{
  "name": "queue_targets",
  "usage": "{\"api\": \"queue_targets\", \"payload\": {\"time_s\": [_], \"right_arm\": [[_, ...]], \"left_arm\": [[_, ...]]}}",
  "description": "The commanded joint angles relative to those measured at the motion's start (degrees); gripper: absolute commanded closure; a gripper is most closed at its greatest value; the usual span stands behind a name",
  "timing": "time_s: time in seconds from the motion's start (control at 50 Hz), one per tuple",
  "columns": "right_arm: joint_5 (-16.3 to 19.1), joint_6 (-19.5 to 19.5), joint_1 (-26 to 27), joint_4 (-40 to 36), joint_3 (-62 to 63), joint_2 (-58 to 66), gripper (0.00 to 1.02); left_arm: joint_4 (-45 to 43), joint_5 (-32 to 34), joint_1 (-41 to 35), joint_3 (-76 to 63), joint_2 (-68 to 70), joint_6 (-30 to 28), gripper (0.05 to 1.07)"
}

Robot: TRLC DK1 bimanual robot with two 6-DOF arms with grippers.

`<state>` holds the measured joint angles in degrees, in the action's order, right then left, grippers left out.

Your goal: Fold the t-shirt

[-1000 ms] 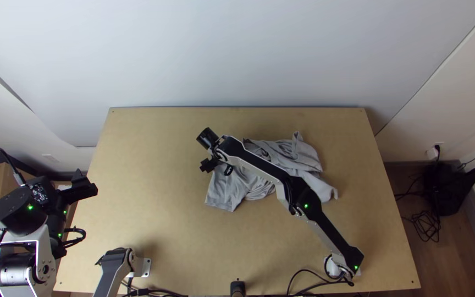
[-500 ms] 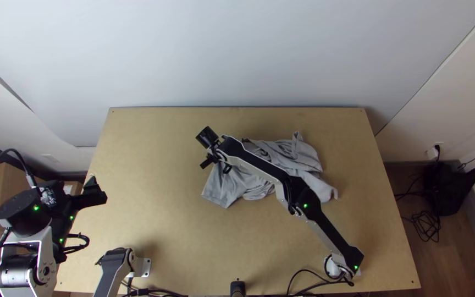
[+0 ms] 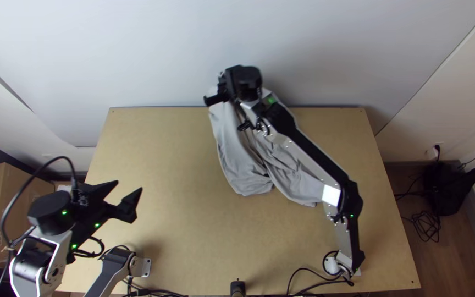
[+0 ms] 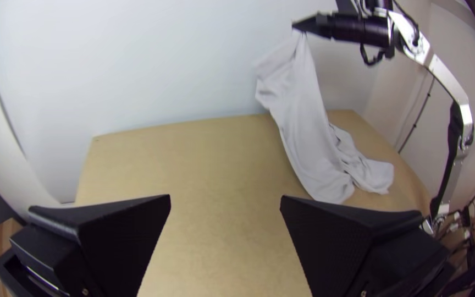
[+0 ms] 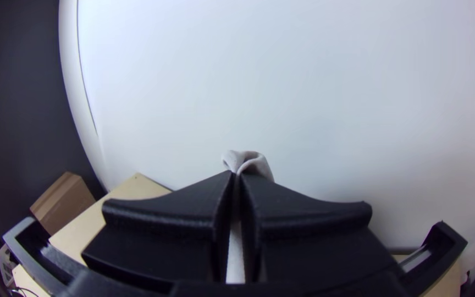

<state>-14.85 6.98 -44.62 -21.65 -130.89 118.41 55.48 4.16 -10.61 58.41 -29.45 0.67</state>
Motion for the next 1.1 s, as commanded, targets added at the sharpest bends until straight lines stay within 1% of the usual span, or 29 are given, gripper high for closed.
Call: {"api": "queue_targets", "payload": {"time_s": [0.0,0.04,0.22,0.34,0.38,0.44,0.52,0.54,0.58,0.64,0.66,0.72,0.76,0.88,0.96,1.08], "right_arm": [[-0.6,1.5,1.3,1.2,0.1,-5.3,1.00],[-0.6,2.2,2.3,1.2,0.9,-7.2,1.00],[-1.3,3.0,5.3,0.7,5.5,-15.2,1.00],[-1.7,3.0,7.1,0.7,8.8,-19.6,1.00],[-1.8,3.0,7.8,0.7,10.0,-20.7,1.00],[-2.1,3.0,8.6,0.7,11.4,-21.8,1.00],[-2.3,2.7,9.1,0.8,11.9,-22.4,1.00],[-2.3,2.5,9.1,0.8,11.9,-22.6,1.00],[-2.3,2.2,9.2,1.1,11.8,-22.7,1.00],[-2.3,1.5,9.6,1.3,11.2,-22.8,1.00],[-2.3,1.3,9.7,1.3,10.7,-22.7,1.00],[-2.3,0.5,10.1,1.4,9.5,-22.4,1.00],[-2.3,0.0,10.3,1.4,8.6,-22.3,1.00],[-2.3,-0.9,11.7,1.3,5.9,-21.6,1.00],[-2.2,-1.5,12.5,1.3,4.7,-21.3,1.00],[-2.2,-2.1,14.0,1.3,4.3,-21.3,1.00]], "left_arm": [[-5.5,0.9,-4.6,-6.3,1.2,1.0,0.11],[-7.8,1.0,-5.5,-9.1,1.2,1.0,0.11],[-14.4,1.0,-10.9,-16.1,-3.1,1.1,0.11],[-18.5,1.0,-14.0,-18.9,-9.1,1.4,0.11],[-21.0,0.9,-14.9,-20.1,-11.3,2.3,0.11],[-25.3,0.8,-14.4,-22.3,-13.4,6.8,0.20],[-35.5,0.8,-17.1,-25.5,-14.0,7.6,0.31],[-37.9,0.7,-18.3,-26.2,-14.5,7.5,0.31],[-41.3,0.2,-19.9,-26.6,-16.3,7.6,0.31],[-43.3,0.3,-23.1,-25.6,-21.5,7.9,0.30],[-43.5,0.3,-23.9,-25.0,-23.5,8.2,0.27],[-43.9,1.0,-23.9,-22.9,-29.7,9.3,0.16],[-43.9,1.0,-24.6,-21.6,-33.4,9.3,0.12],[-49.2,1.1,-26.8,-20.4,-40.0,9.3,0.12],[-50.0,1.5,-28.1,-17.5,-44.9,9.4,0.12],[-50.0,5.2,-28.7,-12.6,-52.1,9.9,0.12]]}}
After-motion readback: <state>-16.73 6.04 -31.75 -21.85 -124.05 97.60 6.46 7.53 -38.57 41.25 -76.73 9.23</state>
